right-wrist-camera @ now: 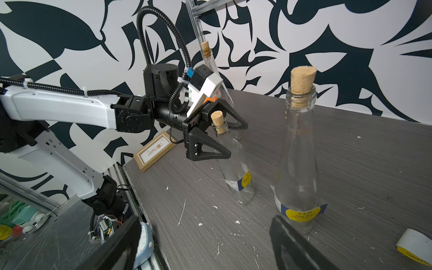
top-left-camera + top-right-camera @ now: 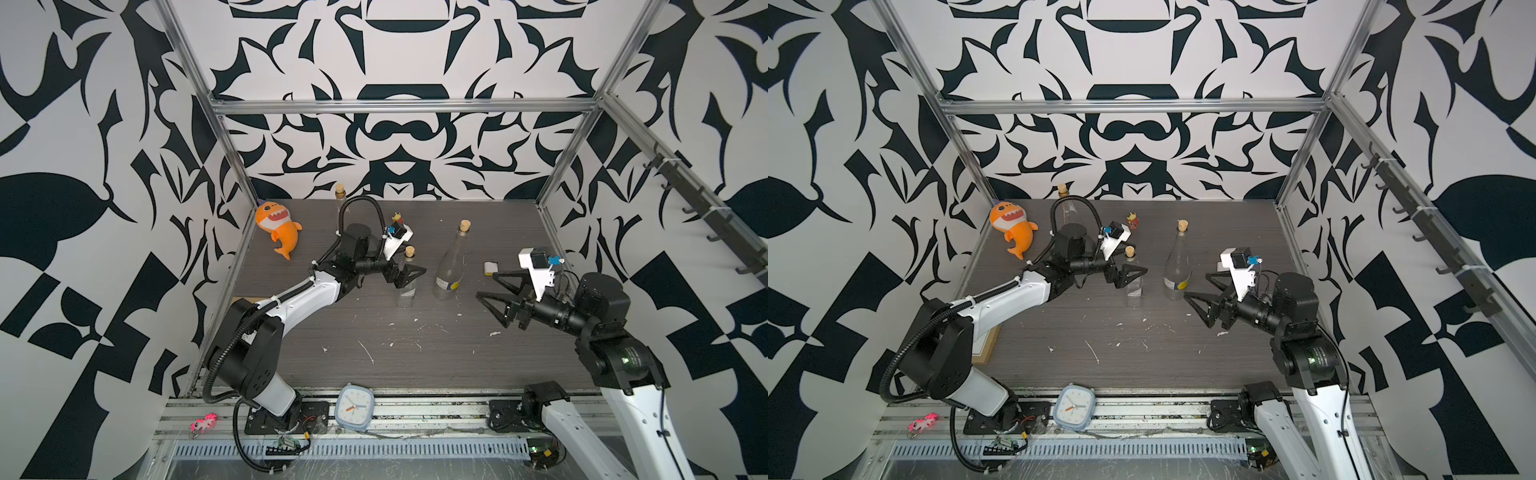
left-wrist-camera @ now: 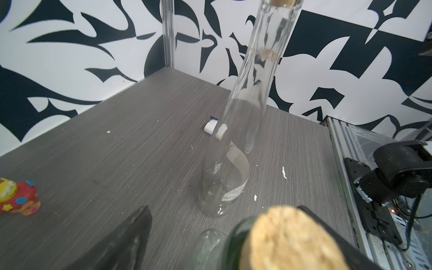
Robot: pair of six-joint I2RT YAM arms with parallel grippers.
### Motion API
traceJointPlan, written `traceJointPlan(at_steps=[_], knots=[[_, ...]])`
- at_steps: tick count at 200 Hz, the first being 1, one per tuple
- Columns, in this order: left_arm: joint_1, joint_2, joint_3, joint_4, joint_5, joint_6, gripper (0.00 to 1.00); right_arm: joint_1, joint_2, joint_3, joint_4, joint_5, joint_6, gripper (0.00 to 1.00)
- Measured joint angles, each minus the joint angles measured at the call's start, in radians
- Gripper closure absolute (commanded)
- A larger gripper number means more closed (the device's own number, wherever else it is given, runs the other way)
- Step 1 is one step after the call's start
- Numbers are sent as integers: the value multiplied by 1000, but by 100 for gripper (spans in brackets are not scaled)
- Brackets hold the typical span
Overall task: Remove the label from the bottle
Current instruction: Pick up the bottle from the center of the board.
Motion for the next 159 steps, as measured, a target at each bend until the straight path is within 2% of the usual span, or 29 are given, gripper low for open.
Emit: traceJointPlan(at_steps=[69,159], knots=[[68,-28,-90,87,76,29,1,33,30,-5,12,-5,0,11],[70,59,-107,233,190,44,1,159,91,-8,14,70,-13,12]])
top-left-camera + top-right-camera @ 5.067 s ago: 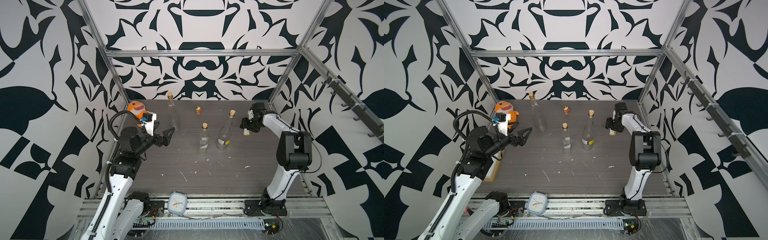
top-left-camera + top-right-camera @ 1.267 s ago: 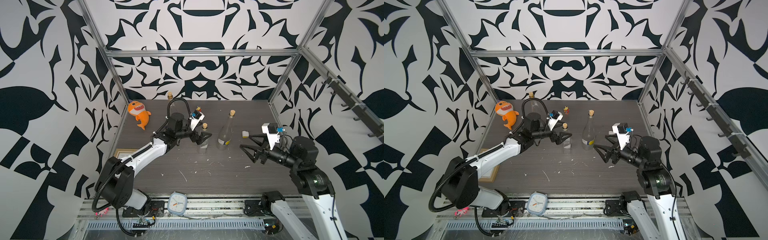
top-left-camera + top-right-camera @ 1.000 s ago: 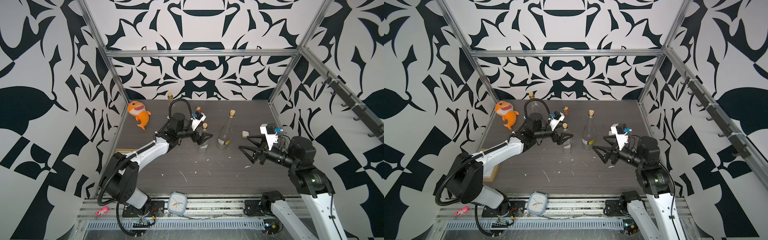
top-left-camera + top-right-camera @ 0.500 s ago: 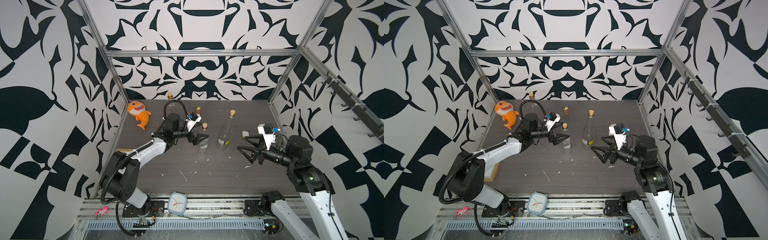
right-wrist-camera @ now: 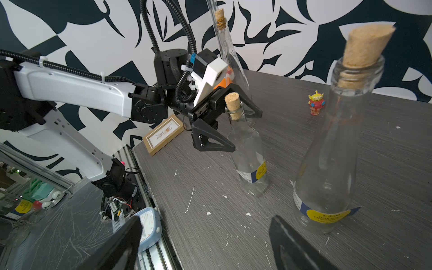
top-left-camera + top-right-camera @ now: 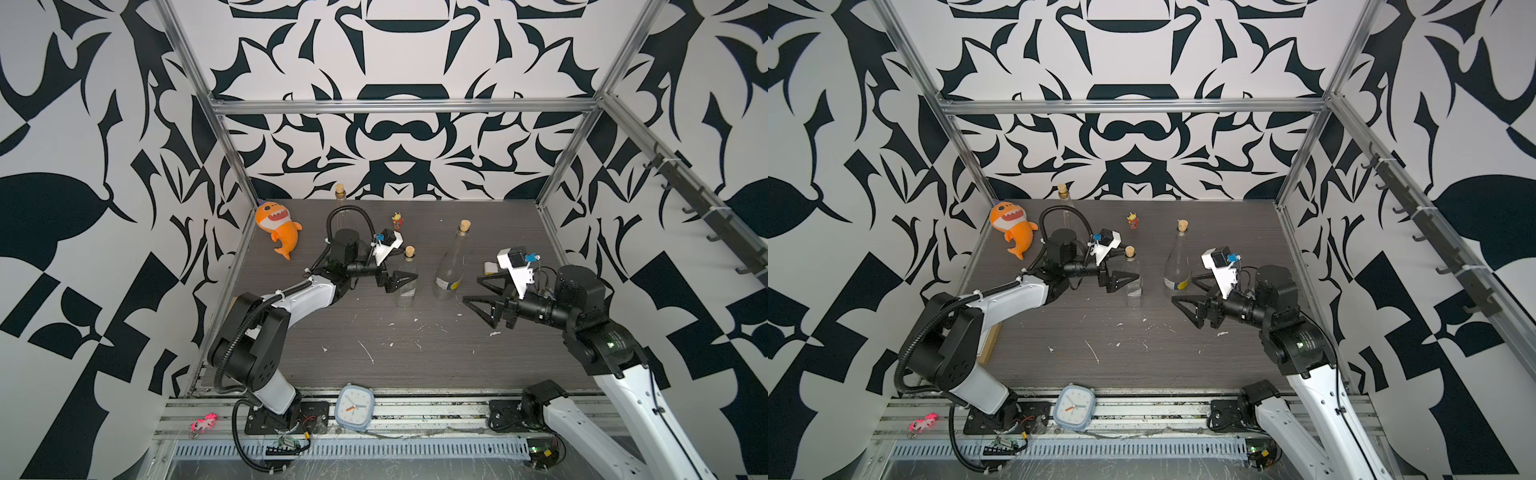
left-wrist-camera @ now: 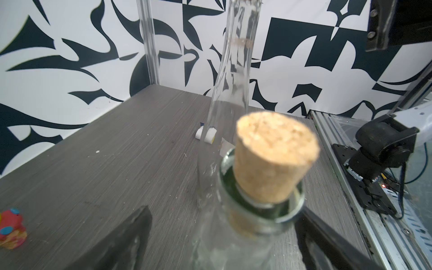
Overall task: Remove the label from the bottle
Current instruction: Pick up the bottle from the center of the board.
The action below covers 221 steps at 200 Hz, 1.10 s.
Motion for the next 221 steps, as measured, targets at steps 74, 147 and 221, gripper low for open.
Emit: traceJointPlan(at_steps=[74,147,221], knots=[[0,68,0,39,30,0,1,83,51,0,0,77,-17,12],[6,110,0,85,53,-5,10,149,97,1,-1,140,-34,13],[10,112,5,84,77,-11,27,175,106,1,-1,165,-41,13]])
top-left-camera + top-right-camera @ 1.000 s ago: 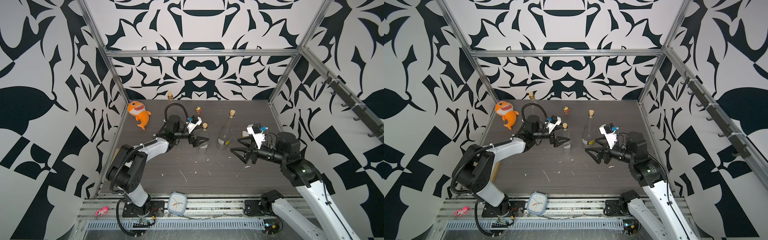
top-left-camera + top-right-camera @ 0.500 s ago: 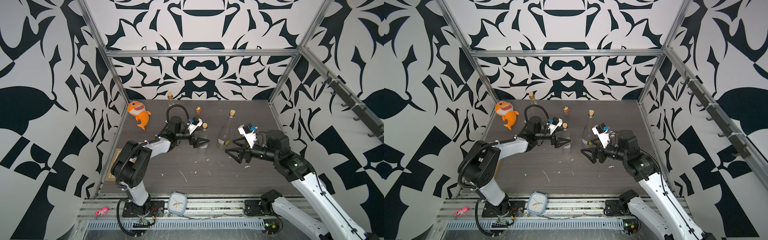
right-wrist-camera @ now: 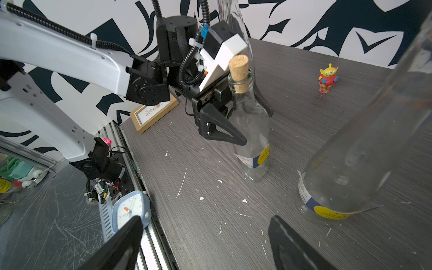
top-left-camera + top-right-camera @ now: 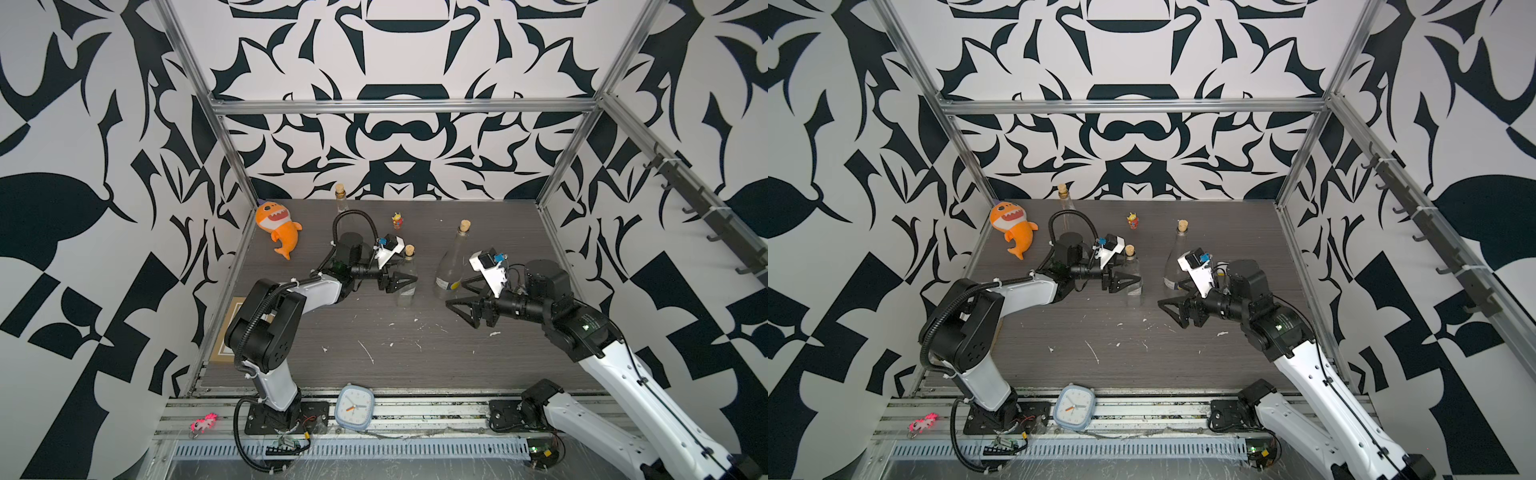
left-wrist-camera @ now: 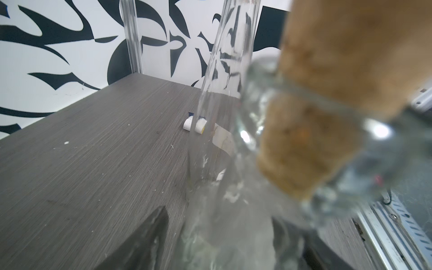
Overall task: Remove the label from the bottle
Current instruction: Pick up the bottle from the center of the board.
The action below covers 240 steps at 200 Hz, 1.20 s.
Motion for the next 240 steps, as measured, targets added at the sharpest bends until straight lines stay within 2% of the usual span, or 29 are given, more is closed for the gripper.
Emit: traceJointPlan(at_steps=[72,126,150,205,223,240], knots=[[6,-36,-14,-11,-37,-18,46,21,20,0,2,3,-3,13],[18,-233,-54,-76,-141,-92,65,72,46,-2,90,55,53,15],[18,-359,-54,-152,-210,-115,73,148,90,-6,160,119,112,16],[18,-631,-76,-405,-371,-139,93,414,245,-12,273,310,189,16],[18,-725,-116,-477,-434,-145,100,462,266,-24,317,357,217,17],[17,-803,-164,-530,-497,-150,100,485,283,-38,372,401,257,17]])
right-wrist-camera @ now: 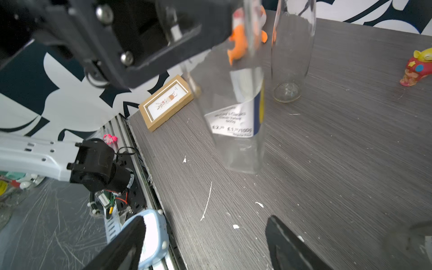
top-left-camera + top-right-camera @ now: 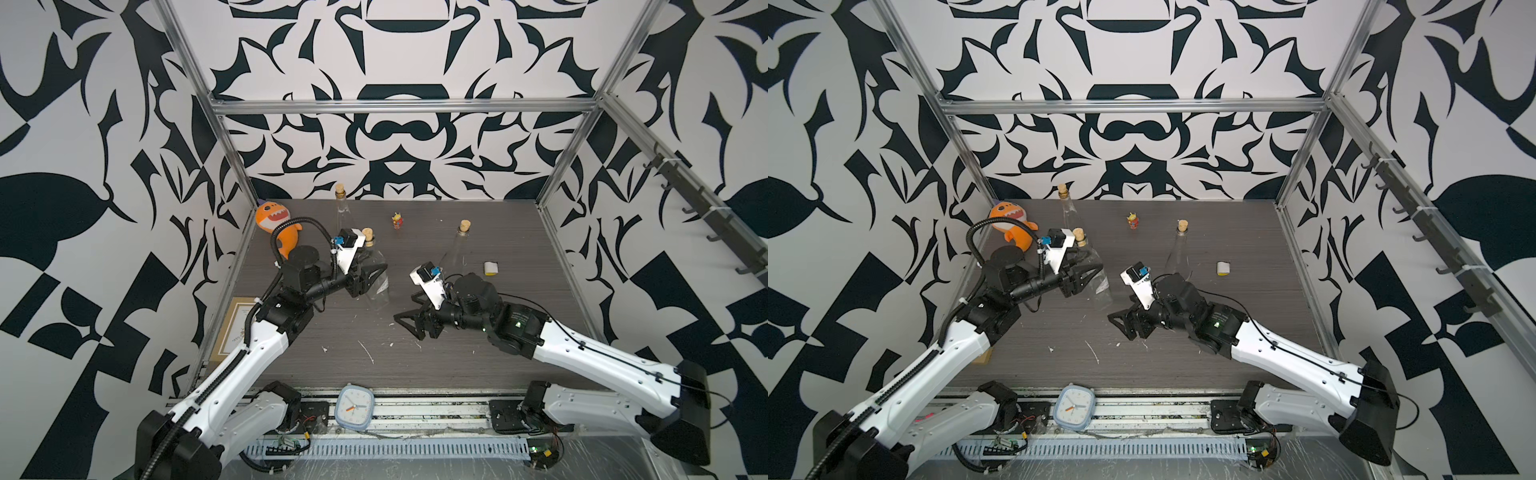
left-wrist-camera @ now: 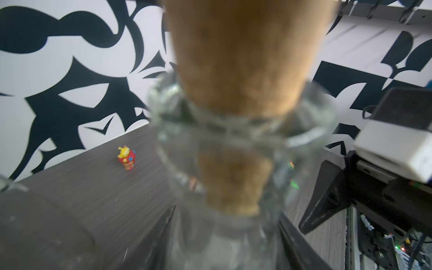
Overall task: Remove the label from the bottle
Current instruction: Pick up the bottle from the center of the board, then tear open the label from the bottle.
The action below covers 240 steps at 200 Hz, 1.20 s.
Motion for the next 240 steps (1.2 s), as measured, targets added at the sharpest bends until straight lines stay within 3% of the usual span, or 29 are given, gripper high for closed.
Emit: traceJointPlan(at_steps=[44,79,163,240], knots=[[-1,-165,-96,-108,-171,-22,100,61,68,-42,159,98,111,22],[-1,-206,-119,-127,-230,-26,100,90,159,-42,253,139,182,26],[-2,-230,-140,-136,-263,-23,100,125,293,-43,429,209,317,42],[-2,-230,-142,-136,-263,-22,100,151,352,-10,481,210,344,43]])
